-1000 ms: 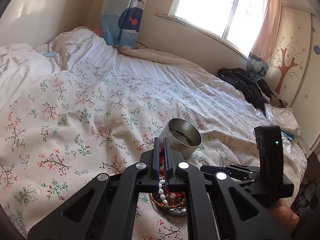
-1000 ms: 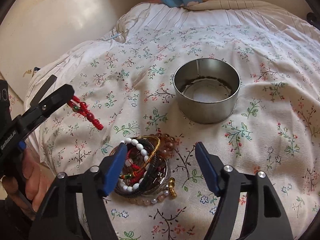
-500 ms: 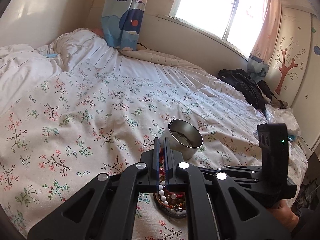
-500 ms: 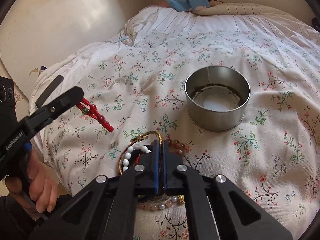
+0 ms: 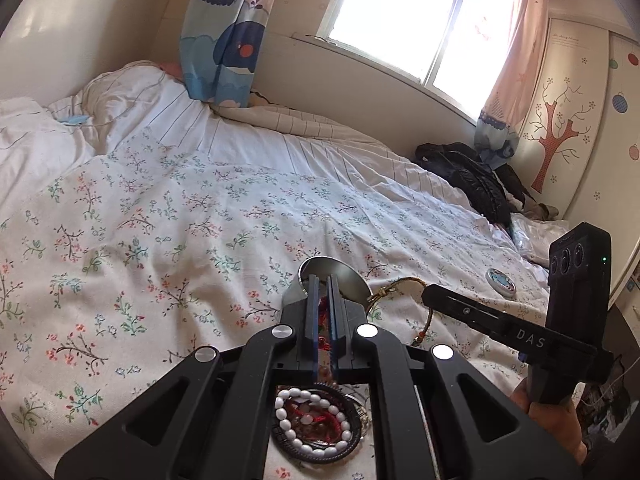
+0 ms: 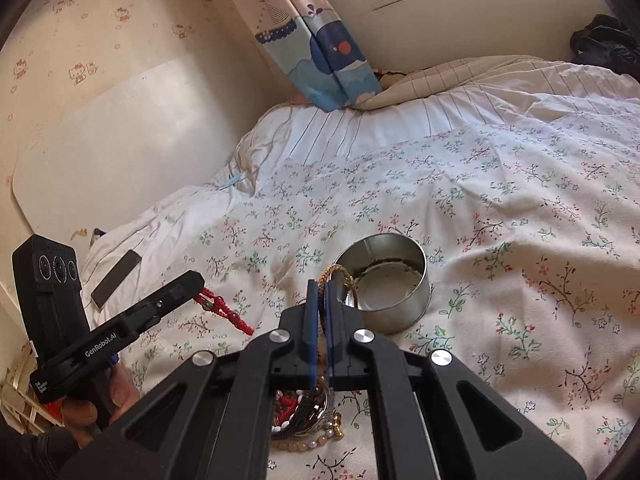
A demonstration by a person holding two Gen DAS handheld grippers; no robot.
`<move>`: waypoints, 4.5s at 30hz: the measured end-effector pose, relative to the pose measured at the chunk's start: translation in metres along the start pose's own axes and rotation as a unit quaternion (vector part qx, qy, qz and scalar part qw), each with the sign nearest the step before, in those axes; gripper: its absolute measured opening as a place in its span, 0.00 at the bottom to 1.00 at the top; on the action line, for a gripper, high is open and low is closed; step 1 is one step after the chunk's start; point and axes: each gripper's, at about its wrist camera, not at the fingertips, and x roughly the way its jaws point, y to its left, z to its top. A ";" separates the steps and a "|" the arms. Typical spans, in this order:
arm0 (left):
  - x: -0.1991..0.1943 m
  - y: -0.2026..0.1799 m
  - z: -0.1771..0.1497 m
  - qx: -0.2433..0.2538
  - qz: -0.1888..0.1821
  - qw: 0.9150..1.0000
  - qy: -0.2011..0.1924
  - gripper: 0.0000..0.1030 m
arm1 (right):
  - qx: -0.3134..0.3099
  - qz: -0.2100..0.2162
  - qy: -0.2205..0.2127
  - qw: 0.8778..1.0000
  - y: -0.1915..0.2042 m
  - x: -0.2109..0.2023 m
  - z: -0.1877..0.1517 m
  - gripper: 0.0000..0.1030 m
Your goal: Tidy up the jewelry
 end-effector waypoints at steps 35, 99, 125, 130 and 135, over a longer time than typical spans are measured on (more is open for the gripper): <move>0.103 0.008 0.032 -0.071 -0.001 0.997 0.040 0.21 | 0.053 0.007 0.007 0.999 -0.030 0.067 0.038 0.04; 0.061 -0.003 -0.060 0.080 0.109 0.969 0.206 0.33 | 0.059 -0.116 0.057 0.990 -0.034 0.008 -0.030 0.73; 0.005 0.015 -0.028 -0.009 0.040 0.998 0.056 0.07 | -0.082 -0.061 0.167 0.981 0.025 0.061 -0.064 0.55; 0.005 0.016 -0.028 -0.003 0.043 0.997 0.056 0.07 | -0.101 -0.064 0.186 0.975 0.031 0.072 -0.070 0.43; 0.008 0.018 -0.029 -0.005 0.046 0.997 0.064 0.07 | -0.114 -0.068 0.195 0.972 0.034 0.077 -0.074 0.25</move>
